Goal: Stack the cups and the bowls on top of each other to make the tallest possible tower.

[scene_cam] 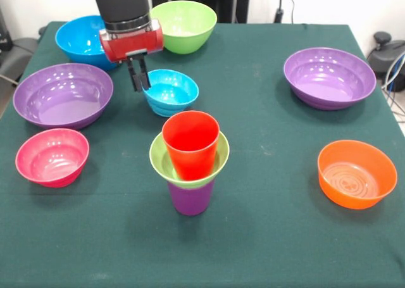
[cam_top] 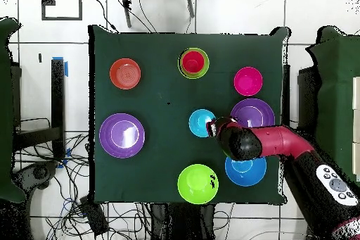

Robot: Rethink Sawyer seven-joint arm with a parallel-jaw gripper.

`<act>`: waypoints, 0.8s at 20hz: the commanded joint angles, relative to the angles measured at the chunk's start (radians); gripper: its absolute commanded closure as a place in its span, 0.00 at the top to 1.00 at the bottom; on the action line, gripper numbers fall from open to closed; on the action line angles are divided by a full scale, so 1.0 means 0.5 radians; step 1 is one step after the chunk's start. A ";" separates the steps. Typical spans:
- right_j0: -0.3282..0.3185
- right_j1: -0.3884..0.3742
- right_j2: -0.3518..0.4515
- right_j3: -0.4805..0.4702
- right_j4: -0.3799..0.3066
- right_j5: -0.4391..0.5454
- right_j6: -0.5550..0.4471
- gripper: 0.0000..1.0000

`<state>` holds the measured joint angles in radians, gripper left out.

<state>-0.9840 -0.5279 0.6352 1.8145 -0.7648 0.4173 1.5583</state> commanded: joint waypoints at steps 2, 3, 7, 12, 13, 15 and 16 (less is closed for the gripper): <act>0.088 -0.211 0.185 0.138 0.221 0.341 -0.147 0.00; 0.087 -0.224 0.208 0.146 0.253 0.361 -0.158 0.00; 0.111 -0.277 0.254 0.166 0.326 0.405 -0.165 0.00; 0.147 -0.385 0.300 0.230 0.440 0.509 -0.131 0.00; 0.151 -0.431 0.310 0.256 0.475 0.539 -0.119 0.00; 0.149 -0.513 0.336 0.304 0.541 0.579 -0.099 0.00; 0.145 -0.558 0.357 0.332 0.585 0.602 -0.084 0.00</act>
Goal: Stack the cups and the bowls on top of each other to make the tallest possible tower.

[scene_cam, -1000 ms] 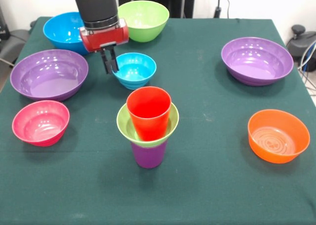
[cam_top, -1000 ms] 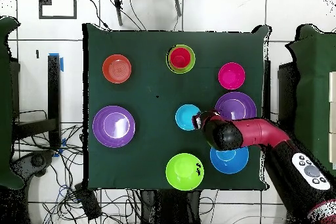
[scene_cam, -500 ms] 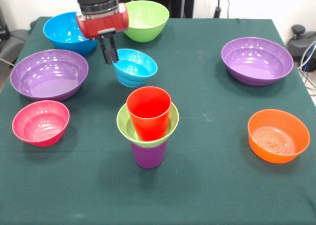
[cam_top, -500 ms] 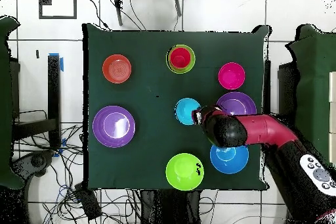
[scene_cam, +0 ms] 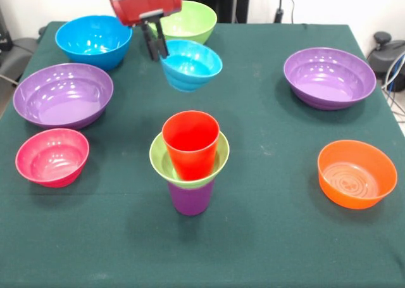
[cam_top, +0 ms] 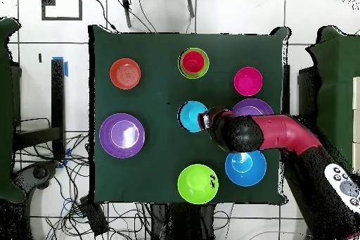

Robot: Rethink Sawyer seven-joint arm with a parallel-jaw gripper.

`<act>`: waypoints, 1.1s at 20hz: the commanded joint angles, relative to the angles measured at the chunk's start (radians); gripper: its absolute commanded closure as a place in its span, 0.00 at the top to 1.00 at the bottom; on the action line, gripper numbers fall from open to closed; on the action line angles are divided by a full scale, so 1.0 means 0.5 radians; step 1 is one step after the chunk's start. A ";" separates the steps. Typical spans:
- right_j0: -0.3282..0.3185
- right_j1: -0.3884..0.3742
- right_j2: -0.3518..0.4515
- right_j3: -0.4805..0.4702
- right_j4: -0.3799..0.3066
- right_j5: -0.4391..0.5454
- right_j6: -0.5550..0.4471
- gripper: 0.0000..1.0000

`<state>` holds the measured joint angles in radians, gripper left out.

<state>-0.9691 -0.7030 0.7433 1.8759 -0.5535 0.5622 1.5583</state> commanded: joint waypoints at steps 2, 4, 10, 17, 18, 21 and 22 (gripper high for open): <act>0.112 -0.262 0.203 0.234 0.268 0.364 -0.060 0.00; 0.133 -0.292 0.253 0.217 0.355 0.426 -0.053 0.00; 0.203 -0.321 0.371 0.084 0.580 0.665 -0.105 0.00; 0.250 -0.301 0.380 -0.110 0.709 0.910 -0.143 0.00; 0.273 -0.265 0.352 -0.180 0.695 0.948 -0.152 0.00; 0.337 -0.090 0.280 -0.450 0.659 1.143 -0.235 0.00; 0.357 -0.031 0.264 -0.549 0.649 1.204 -0.264 0.00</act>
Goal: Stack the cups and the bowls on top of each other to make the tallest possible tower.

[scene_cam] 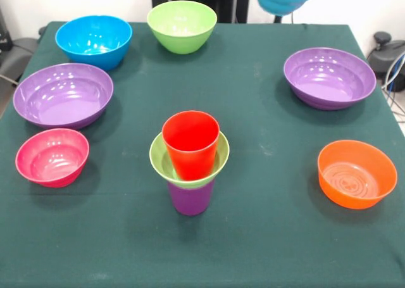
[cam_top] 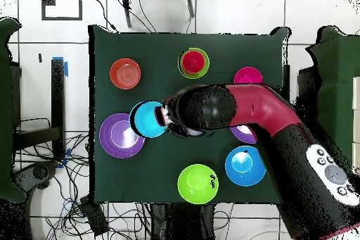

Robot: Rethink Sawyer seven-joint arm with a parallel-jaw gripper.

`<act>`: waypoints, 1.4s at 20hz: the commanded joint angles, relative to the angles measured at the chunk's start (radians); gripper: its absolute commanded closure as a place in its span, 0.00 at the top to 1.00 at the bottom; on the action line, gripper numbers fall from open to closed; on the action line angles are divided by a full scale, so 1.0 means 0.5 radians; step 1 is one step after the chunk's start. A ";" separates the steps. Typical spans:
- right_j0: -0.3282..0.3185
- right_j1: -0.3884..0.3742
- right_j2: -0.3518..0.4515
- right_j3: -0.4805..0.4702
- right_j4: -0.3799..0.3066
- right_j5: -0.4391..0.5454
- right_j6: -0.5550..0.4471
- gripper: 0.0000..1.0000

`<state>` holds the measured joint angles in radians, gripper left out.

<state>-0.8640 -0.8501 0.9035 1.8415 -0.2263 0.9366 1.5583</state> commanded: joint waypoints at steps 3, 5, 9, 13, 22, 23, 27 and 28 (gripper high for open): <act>0.214 0.433 -0.092 -0.825 -0.038 0.661 -0.359 0.00; 0.251 0.523 -0.101 -1.030 -0.053 0.801 -0.402 0.00; 0.303 0.628 -0.094 -1.298 -0.078 0.967 -0.434 0.00; 0.360 0.717 -0.080 -1.541 -0.099 1.142 -0.448 0.00; 0.522 0.890 -0.025 -2.160 -0.168 1.574 -0.494 0.00; 0.547 0.920 -0.017 -2.251 -0.189 1.631 -0.505 0.00; 0.632 1.038 0.055 -2.596 -0.285 1.860 -0.558 0.00; 0.647 1.062 0.083 -2.667 -0.313 1.902 -0.571 0.00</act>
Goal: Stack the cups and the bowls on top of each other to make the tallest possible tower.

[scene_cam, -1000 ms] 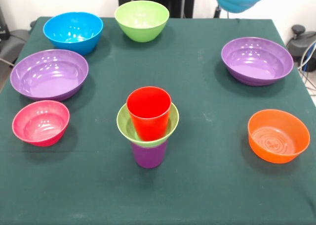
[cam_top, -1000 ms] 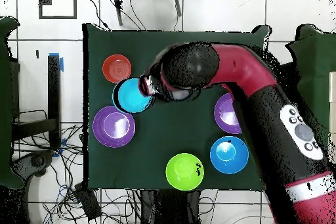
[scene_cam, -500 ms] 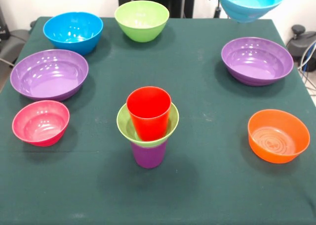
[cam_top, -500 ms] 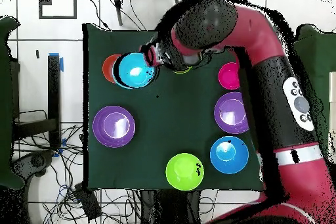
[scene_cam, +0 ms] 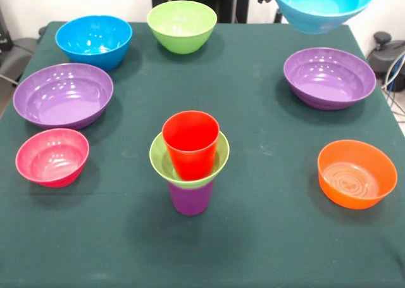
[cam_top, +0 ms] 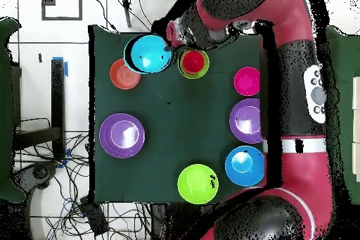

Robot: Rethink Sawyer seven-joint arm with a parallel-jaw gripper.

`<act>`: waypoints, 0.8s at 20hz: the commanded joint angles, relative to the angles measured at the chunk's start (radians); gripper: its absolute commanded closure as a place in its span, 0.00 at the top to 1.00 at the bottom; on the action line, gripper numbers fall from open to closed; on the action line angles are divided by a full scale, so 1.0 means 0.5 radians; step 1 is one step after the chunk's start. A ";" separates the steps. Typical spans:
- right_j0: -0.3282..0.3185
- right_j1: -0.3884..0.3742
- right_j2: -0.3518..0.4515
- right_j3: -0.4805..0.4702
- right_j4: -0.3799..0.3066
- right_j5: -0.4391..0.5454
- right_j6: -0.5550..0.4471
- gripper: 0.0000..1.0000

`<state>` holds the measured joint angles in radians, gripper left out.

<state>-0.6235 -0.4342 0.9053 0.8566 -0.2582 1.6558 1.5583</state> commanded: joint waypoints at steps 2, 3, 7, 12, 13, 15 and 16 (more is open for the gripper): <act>0.188 0.274 0.157 -0.829 -0.333 0.550 -0.605 0.00; 0.199 0.296 0.196 -0.895 -0.375 0.593 -0.623 0.00; 0.196 0.364 0.433 -1.087 -0.663 0.680 -0.729 0.00; 0.144 0.447 0.921 -1.266 -1.199 0.855 -0.910 0.00; 0.130 0.457 1.033 -1.294 -1.327 0.892 -0.959 0.00; 0.102 0.478 1.258 -1.352 -1.584 0.967 -1.057 0.00; 0.089 0.488 1.378 -1.380 -1.722 0.997 -1.112 0.00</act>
<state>-0.5630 -0.2559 1.2609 0.3490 -0.7544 1.9762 1.5018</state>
